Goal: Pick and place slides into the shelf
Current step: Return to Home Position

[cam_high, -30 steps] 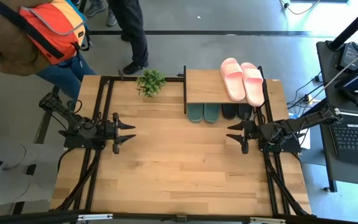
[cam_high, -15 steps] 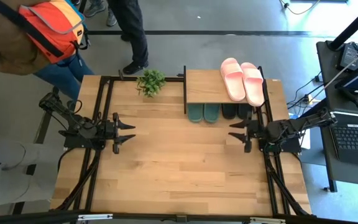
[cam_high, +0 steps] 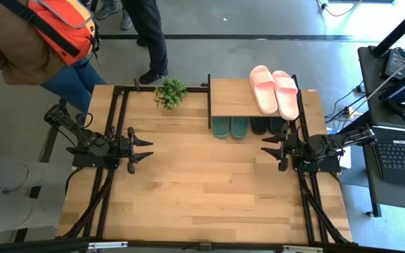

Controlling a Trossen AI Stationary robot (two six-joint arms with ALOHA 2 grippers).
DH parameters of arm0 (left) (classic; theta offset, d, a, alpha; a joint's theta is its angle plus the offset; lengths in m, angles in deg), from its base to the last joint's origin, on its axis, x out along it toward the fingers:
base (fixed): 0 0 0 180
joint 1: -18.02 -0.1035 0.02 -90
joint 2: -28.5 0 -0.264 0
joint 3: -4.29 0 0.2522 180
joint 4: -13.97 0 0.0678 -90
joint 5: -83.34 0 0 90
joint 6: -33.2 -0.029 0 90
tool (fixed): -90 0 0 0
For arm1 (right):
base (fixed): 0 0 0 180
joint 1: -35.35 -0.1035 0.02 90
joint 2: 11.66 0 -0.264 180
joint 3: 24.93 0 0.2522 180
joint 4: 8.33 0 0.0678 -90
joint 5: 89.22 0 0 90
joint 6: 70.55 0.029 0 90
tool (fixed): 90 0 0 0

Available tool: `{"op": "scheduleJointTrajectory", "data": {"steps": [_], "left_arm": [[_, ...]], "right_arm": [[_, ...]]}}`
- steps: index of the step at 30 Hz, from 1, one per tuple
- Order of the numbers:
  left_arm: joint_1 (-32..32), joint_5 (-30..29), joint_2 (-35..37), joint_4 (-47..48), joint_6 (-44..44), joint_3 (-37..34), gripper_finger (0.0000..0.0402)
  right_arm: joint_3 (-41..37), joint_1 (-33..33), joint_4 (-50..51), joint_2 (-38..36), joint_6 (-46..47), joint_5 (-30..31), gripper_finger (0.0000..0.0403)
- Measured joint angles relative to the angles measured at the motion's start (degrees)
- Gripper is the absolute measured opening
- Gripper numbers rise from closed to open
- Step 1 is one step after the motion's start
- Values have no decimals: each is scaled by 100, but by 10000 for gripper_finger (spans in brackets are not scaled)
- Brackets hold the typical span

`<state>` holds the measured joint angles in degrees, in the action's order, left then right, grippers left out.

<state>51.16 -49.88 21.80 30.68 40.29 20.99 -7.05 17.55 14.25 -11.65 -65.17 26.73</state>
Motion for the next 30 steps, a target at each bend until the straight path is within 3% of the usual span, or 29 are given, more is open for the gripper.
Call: {"op": "scheduleJointTrajectory", "data": {"steps": [15,17,24,30], "left_arm": [[1,-218,0,-474,-48,7,168],[-1,32,0,-576,-97,7,168],[0,1850,0,-1516,-815,7,168],[-1,2017,0,-1590,-1027,11,168]], "right_arm": [[0,0,0,2,-137,0,174],[0,-1,0,2,-137,0,174],[0,0,-2,2,-223,0,174],[0,0,-2,2,-287,0,174]]}}
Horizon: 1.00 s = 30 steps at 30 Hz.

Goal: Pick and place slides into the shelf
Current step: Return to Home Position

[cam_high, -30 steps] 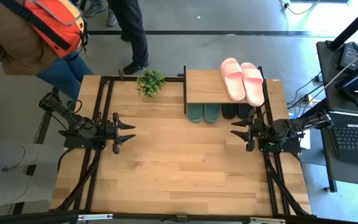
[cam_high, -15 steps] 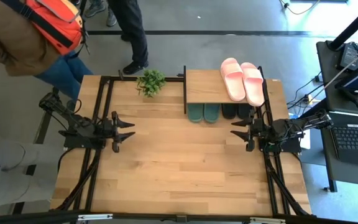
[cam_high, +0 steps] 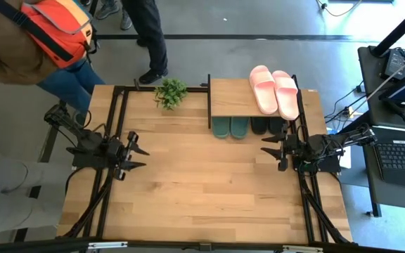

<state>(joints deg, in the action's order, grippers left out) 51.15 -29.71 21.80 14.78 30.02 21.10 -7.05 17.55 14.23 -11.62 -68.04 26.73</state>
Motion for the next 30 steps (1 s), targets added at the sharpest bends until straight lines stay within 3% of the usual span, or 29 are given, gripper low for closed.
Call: {"op": "scheduleJointTrajectory", "data": {"steps": [14,30], "left_arm": [[0,-157,663,492,-164,0,168],[-14,-2,654,290,-9,-261,168]], "right_arm": [[0,-1,0,0,-1,1,174],[2,0,-2,0,-3,2,174]]}}
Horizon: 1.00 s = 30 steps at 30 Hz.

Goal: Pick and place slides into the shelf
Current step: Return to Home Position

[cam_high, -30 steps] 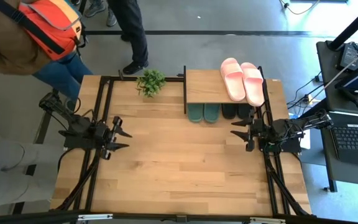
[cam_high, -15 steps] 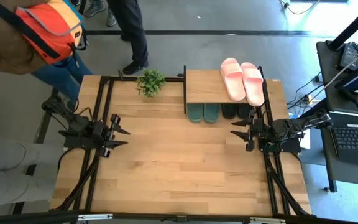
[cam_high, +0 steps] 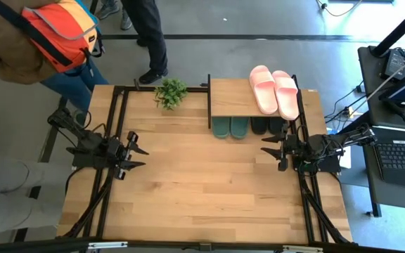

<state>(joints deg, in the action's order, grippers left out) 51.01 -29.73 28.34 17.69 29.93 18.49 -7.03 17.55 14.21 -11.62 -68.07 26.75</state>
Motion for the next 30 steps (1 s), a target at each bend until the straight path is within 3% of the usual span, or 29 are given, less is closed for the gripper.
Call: {"op": "scheduleJointTrajectory", "data": {"steps": [30], "left_arm": [[-1,-385,2,474,-46,1,168]], "right_arm": [[2,2,0,0,5,-2,174]]}}
